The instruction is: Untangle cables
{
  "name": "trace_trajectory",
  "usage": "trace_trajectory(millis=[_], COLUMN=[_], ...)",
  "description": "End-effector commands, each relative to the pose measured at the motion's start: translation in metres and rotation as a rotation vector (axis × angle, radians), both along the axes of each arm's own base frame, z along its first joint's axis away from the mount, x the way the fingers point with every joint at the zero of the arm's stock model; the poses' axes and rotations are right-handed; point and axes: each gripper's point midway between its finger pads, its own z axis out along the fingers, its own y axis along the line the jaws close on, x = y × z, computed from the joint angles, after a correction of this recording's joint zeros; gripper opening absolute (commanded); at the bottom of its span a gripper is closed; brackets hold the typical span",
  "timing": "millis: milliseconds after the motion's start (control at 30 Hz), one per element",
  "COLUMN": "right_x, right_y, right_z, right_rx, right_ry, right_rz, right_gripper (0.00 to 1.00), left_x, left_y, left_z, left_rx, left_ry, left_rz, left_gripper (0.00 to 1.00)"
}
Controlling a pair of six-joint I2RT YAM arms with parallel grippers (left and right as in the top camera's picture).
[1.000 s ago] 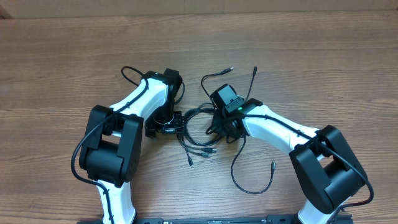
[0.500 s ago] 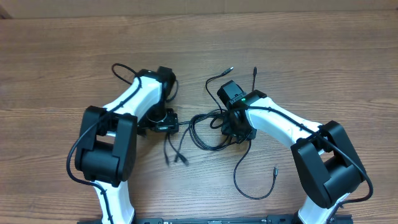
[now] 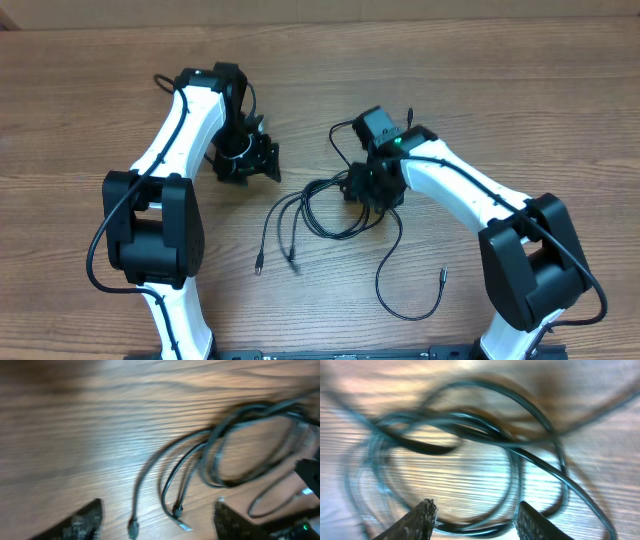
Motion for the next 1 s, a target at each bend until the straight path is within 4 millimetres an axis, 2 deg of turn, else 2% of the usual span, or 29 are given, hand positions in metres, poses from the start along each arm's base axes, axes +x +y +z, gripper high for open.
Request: trace_trajectory(millis=[0,167,233,400,567,667,833,967], right_x=[0.011,0.013,0.013,0.013,0.012,0.011,0.012,0.012], right_y=[0.017,0.009,0.003,-0.009,-0.016,-0.019,-0.021,-0.021], right_z=[0.02,0.018,0.017,0.014,0.012,0.011,0.011,0.01], right_rx=[0.1,0.095,0.087,0.053,0.015,-0.002,-0.013,-0.013], right_ry=[-0.018,-0.008,0.002,0.015,0.019,0.019,0.016,0.016], right_rz=[0.041,0.012,0.0,-0.021,-0.028,-0.031,-0.032,-0.033], right_gripper=[0.51,0.37,0.37,0.36,0.36,0.37,0.37,0.37], left_x=[0.004,-0.003,-0.01,-0.024,-0.056,-0.071,-0.095,-0.104], left_y=[-0.024,-0.038,-0.046,-0.065,-0.078,-0.068,-0.051,-0.037], left_z=[0.01,0.004,0.001,-0.011,-0.029,-0.04,-0.059,-0.077], left_rx=[-0.11,-0.111,-0.108,-0.077,-0.031,0.063,0.184,0.257], left_ry=[-0.045,-0.039,-0.024,0.014,0.099,0.136,0.202,0.208], left_rz=[-0.079,-0.118,-0.139,-0.125,-0.131,-0.139,-0.109,-0.069], left_gripper=[0.57,0.31,0.27,0.29,0.25,0.27,0.37,0.41])
